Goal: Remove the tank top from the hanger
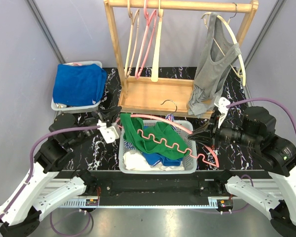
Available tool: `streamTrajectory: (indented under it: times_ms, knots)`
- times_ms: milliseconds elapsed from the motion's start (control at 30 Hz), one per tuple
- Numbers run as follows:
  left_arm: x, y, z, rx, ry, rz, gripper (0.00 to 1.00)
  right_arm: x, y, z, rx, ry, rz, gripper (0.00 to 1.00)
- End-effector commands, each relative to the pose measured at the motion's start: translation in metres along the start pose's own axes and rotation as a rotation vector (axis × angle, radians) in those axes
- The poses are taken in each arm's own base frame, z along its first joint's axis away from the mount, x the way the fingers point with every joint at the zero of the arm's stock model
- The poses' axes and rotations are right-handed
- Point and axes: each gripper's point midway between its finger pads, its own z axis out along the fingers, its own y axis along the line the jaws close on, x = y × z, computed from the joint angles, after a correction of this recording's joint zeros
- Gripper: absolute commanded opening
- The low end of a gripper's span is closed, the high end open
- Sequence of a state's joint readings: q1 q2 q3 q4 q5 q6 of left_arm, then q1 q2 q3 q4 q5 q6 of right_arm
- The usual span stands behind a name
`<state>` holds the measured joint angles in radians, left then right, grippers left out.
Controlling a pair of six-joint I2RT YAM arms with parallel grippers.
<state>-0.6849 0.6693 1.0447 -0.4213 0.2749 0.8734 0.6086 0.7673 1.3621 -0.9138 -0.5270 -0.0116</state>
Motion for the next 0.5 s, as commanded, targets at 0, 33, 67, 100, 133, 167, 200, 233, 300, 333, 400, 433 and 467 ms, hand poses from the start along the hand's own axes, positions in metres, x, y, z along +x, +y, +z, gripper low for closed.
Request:
streamTrajectory:
  times_ms: [0, 33, 67, 100, 133, 167, 200, 233, 300, 333, 400, 433, 467]
  knots:
    - [-0.007, 0.002, -0.002, -0.01, -0.029, -0.007, 0.09, -0.027, 0.004, -0.016, 0.025, -0.083, -0.071, 0.0]
    - [-0.011, -0.001, -0.002, 0.006, -0.048, -0.042, 0.16, -0.029, 0.004, -0.017, 0.03, -0.083, -0.074, 0.0]
    - [-0.017, -0.002, -0.002, 0.019, -0.068, -0.073, 0.3, -0.029, 0.004, -0.017, 0.033, -0.076, -0.071, 0.0]
    - [-0.033, -0.001, -0.004, 0.042, -0.12, -0.105, 0.49, -0.028, 0.004, -0.018, 0.037, -0.07, -0.071, 0.0]
    - [-0.036, -0.008, -0.005, 0.079, -0.126, -0.179, 0.63, -0.027, 0.002, -0.018, 0.046, -0.065, -0.07, 0.0]
    - [-0.041, -0.012, -0.005, 0.102, -0.138, -0.217, 0.63, -0.026, 0.001, -0.018, 0.049, -0.061, -0.07, 0.0]
    - [-0.046, -0.018, -0.006, 0.137, -0.158, -0.256, 0.64, -0.027, 0.0, -0.017, 0.052, -0.061, -0.071, 0.0]
    - [-0.044, -0.026, -0.007, 0.16, -0.145, -0.335, 0.64, -0.027, -0.001, -0.016, 0.051, -0.061, -0.078, 0.0]
    - [-0.039, -0.035, -0.007, 0.171, -0.126, -0.405, 0.64, -0.029, -0.003, -0.014, 0.057, -0.062, -0.081, 0.0]
    - [-0.029, -0.047, -0.004, 0.186, -0.096, -0.471, 0.64, -0.029, -0.005, -0.013, 0.064, -0.057, -0.082, 0.0]
    - [-0.024, -0.056, -0.006, 0.189, -0.083, -0.547, 0.65, -0.032, -0.006, -0.013, 0.07, -0.057, -0.087, 0.0]
    - [-0.018, -0.066, -0.004, 0.208, -0.071, -0.575, 0.66, -0.032, -0.007, -0.012, 0.07, -0.052, -0.087, 0.0]
    - [-0.018, -0.07, -0.004, 0.218, -0.074, -0.592, 0.66, -0.03, -0.007, -0.012, 0.07, -0.041, -0.084, 0.0]
